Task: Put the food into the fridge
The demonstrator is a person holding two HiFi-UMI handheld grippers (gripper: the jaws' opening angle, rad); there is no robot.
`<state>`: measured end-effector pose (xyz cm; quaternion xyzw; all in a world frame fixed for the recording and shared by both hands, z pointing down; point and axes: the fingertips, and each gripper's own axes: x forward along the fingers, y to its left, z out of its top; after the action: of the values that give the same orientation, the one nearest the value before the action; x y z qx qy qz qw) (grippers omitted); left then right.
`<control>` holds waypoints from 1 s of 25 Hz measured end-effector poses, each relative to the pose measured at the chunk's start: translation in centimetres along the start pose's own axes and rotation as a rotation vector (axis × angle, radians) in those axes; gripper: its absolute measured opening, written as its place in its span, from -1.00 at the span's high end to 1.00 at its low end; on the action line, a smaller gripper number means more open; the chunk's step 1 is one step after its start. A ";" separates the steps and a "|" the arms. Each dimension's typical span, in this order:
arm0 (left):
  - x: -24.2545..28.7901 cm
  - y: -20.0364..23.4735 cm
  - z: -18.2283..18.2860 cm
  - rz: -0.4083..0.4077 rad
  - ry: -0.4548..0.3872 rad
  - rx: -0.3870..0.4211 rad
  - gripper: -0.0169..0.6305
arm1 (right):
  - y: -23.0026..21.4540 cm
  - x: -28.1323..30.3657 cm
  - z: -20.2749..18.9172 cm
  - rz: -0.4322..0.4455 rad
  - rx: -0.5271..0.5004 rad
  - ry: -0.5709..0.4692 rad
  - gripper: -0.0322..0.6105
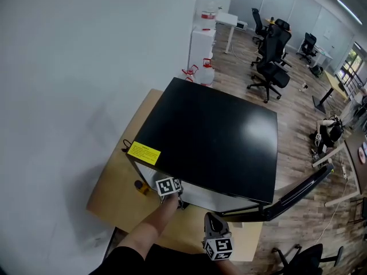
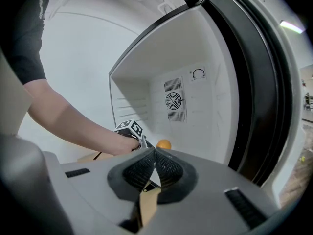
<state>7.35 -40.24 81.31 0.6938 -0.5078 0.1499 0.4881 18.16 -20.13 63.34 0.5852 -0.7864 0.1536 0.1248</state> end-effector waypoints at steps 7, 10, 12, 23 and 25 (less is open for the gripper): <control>-0.2 -0.5 -0.3 -0.010 0.031 0.077 0.34 | 0.1 0.5 0.6 0.007 -0.002 -0.007 0.71; -0.8 1.1 0.4 0.096 0.010 0.184 0.32 | 0.3 0.6 0.8 0.012 0.001 -0.009 0.71; -0.8 1.3 1.0 0.118 -0.015 0.233 0.32 | 0.4 0.7 0.7 0.017 0.001 -0.008 0.71; -0.7 0.4 0.9 0.080 -0.030 0.238 0.23 | 0.7 -0.2 0.0 0.011 0.005 -0.003 0.71; -0.9 0.6 1.0 0.090 -0.035 0.247 0.22 | 0.7 -0.5 0.1 0.013 0.003 -0.006 0.71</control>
<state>6.16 -40.58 80.46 0.7277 -0.5244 0.2208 0.3829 17.59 -19.55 63.04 0.5808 -0.7902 0.1539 0.1206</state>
